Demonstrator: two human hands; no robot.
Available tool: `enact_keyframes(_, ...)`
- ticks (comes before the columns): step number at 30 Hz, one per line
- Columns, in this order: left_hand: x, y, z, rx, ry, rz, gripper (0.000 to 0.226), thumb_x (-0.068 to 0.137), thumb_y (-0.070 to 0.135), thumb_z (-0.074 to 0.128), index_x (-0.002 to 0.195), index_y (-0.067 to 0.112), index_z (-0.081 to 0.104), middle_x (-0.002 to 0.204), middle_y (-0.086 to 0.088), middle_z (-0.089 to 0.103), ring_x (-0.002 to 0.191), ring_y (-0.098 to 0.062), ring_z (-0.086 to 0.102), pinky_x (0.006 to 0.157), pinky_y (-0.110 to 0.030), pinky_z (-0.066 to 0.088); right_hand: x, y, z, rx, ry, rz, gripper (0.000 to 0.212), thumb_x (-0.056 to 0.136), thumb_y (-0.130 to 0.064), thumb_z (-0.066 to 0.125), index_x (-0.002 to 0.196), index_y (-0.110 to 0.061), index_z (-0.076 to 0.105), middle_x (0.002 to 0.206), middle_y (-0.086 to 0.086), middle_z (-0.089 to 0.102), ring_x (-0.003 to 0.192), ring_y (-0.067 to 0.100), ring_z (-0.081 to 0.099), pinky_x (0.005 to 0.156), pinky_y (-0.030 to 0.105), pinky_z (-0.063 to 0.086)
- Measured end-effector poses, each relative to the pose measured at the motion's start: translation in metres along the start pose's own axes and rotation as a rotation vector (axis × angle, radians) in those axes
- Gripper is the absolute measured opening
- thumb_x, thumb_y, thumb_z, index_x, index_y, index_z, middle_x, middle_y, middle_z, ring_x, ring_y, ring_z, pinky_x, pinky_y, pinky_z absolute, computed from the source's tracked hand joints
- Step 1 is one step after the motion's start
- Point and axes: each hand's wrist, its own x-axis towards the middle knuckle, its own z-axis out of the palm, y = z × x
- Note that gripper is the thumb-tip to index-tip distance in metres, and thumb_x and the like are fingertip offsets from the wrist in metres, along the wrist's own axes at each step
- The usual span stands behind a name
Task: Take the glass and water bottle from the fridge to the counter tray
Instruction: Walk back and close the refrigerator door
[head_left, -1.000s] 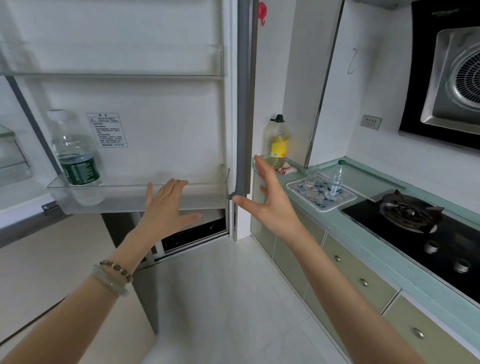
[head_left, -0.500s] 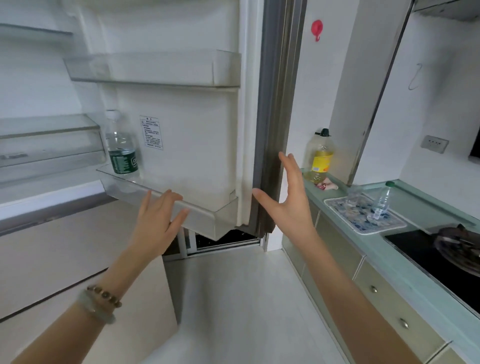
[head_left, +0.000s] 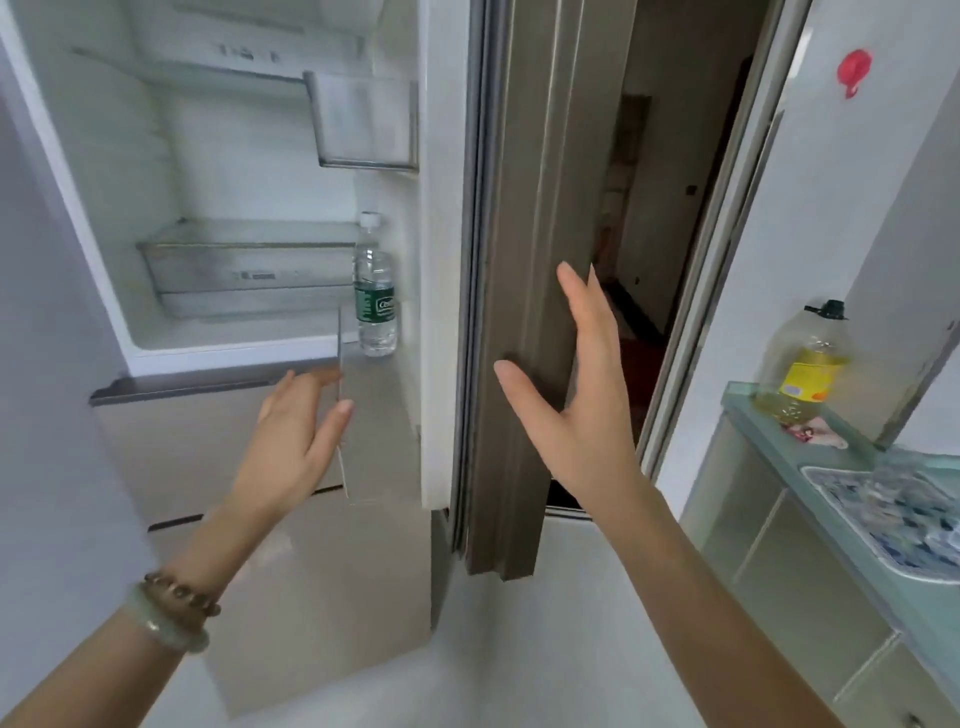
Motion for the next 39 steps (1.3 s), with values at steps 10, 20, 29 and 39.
enact_keyframes(10, -0.048, 0.024, -0.076, 0.033, 0.163, 0.099, 0.064, 0.099, 0.054, 0.033, 0.152, 0.02, 0.021, 0.161, 0.002, 0.019, 0.15, -0.011, 0.016, 0.12, -0.034, 0.018, 0.011, -0.037, 0.111, 0.168, -0.184, -0.299, 0.066, 0.09, -0.009, 0.06, 0.147, -0.014, 0.026, 0.157, 0.017, 0.015, 0.147, 0.016, 0.013, 0.117, 0.03, 0.016)
enact_keyframes(20, -0.037, -0.046, -0.097, 0.007, 0.217, -0.161, 0.085, 0.097, 0.062, 0.031, 0.155, 0.011, -0.002, 0.165, 0.0, 0.0, 0.151, -0.008, -0.004, 0.12, -0.02, 0.005, 0.035, -0.047, 0.214, 0.275, -0.466, -0.302, 0.057, 0.099, -0.023, 0.047, 0.15, -0.016, 0.022, 0.16, 0.008, 0.011, 0.149, 0.018, 0.006, 0.119, 0.032, 0.009)
enact_keyframes(29, -0.007, -0.158, -0.132, 0.008, 0.261, -0.168, 0.068, 0.1, 0.053, 0.031, 0.156, 0.022, 0.008, 0.163, 0.006, 0.011, 0.151, -0.01, 0.002, 0.121, -0.028, 0.009, 0.072, -0.014, 0.313, -0.016, -0.467, -0.331, 0.053, 0.1, -0.029, 0.043, 0.15, -0.024, 0.025, 0.161, 0.005, 0.004, 0.149, 0.026, 0.003, 0.119, 0.044, 0.0)
enact_keyframes(39, 0.059, -0.292, -0.161, 0.099, 0.168, -0.21, 0.073, 0.096, 0.06, 0.02, 0.156, 0.021, 0.006, 0.164, 0.002, 0.011, 0.151, -0.012, 0.006, 0.121, -0.045, 0.012, 0.106, 0.002, 0.424, -0.15, -0.454, -0.308, 0.053, 0.098, -0.031, 0.046, 0.148, -0.02, 0.033, 0.16, 0.009, 0.012, 0.148, 0.028, 0.007, 0.118, 0.046, 0.001)
